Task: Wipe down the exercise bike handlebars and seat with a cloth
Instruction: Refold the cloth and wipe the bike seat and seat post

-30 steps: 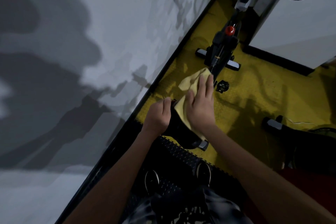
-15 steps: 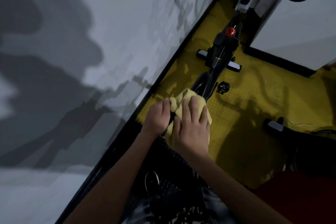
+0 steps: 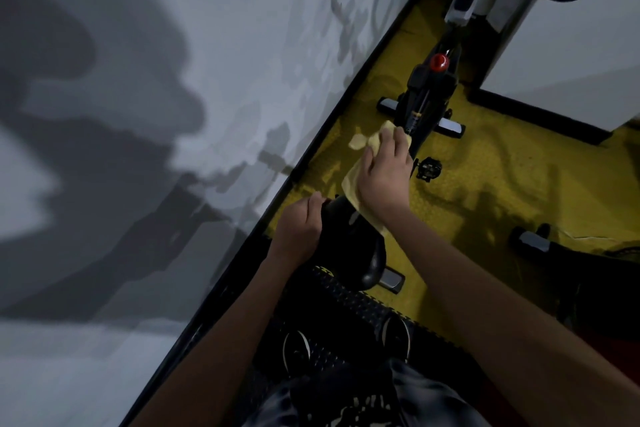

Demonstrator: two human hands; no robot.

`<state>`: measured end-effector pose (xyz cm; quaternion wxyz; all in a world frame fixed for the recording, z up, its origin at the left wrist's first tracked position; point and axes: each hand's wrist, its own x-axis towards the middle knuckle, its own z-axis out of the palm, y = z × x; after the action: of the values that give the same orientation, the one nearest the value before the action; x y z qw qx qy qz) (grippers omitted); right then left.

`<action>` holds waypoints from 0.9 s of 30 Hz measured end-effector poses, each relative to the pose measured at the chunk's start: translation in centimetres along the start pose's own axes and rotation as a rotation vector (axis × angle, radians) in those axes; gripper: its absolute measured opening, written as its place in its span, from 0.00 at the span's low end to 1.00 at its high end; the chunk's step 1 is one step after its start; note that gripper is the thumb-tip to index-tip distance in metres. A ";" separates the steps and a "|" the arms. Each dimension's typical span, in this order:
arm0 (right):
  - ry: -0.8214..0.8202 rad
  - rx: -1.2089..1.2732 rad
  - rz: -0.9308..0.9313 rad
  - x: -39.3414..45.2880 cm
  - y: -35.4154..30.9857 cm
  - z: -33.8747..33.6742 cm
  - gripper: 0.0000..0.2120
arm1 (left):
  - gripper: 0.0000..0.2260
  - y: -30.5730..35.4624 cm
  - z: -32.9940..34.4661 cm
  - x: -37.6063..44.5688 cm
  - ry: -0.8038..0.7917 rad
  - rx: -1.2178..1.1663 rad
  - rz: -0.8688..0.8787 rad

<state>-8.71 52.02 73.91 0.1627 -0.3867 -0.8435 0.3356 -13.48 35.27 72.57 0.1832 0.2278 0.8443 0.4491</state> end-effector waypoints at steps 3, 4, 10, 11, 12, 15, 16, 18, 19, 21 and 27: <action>0.046 0.060 0.067 0.6 -0.5 0.1 0.25 | 0.21 0.3 0.0 -0.1 0.019 0.012 -0.014; 0.052 0.056 0.060 -0.4 -0.6 0.3 0.26 | 0.20 0.3 0.0 -0.2 0.030 0.010 0.001; -0.111 -0.180 -0.101 -12.9 0.7 1.0 0.33 | 0.22 -0.2 0.3 0.0 0.073 0.036 0.095; -0.123 -0.197 -0.122 -14.4 1.4 0.9 0.33 | 0.22 -0.2 0.3 -0.1 0.077 0.039 0.105; -0.126 -0.190 -0.134 -15.5 1.9 0.7 0.33 | 0.22 -0.3 0.3 -0.1 0.075 0.032 0.110; -0.128 -0.166 -0.162 -16.0 2.2 0.7 0.32 | 0.23 -0.5 0.2 -0.1 0.058 0.017 0.092; -0.124 -0.168 -0.172 -15.2 1.9 0.8 0.32 | 0.23 -0.6 0.2 0.0 0.058 0.020 0.084; -0.116 -0.139 -0.147 -12.6 1.1 0.9 0.32 | 0.24 -0.6 0.2 0.1 0.061 0.034 0.075; -0.111 -0.099 -0.112 -11.2 0.7 0.8 0.32 | 0.23 -0.5 0.2 0.1 0.055 0.036 0.071; -0.083 -0.003 -0.058 -8.2 0.1 0.6 0.32 | 0.22 -0.4 0.1 0.1 0.034 0.026 0.060; 0.013 0.146 0.085 -0.7 -0.2 0.3 0.29 | 0.22 0.6 0.1 -0.4 0.055 0.021 -0.026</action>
<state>-8.50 51.29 73.83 0.1815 -0.4113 -0.7987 0.4001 -12.95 35.46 73.07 0.1634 0.2063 0.8566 0.4437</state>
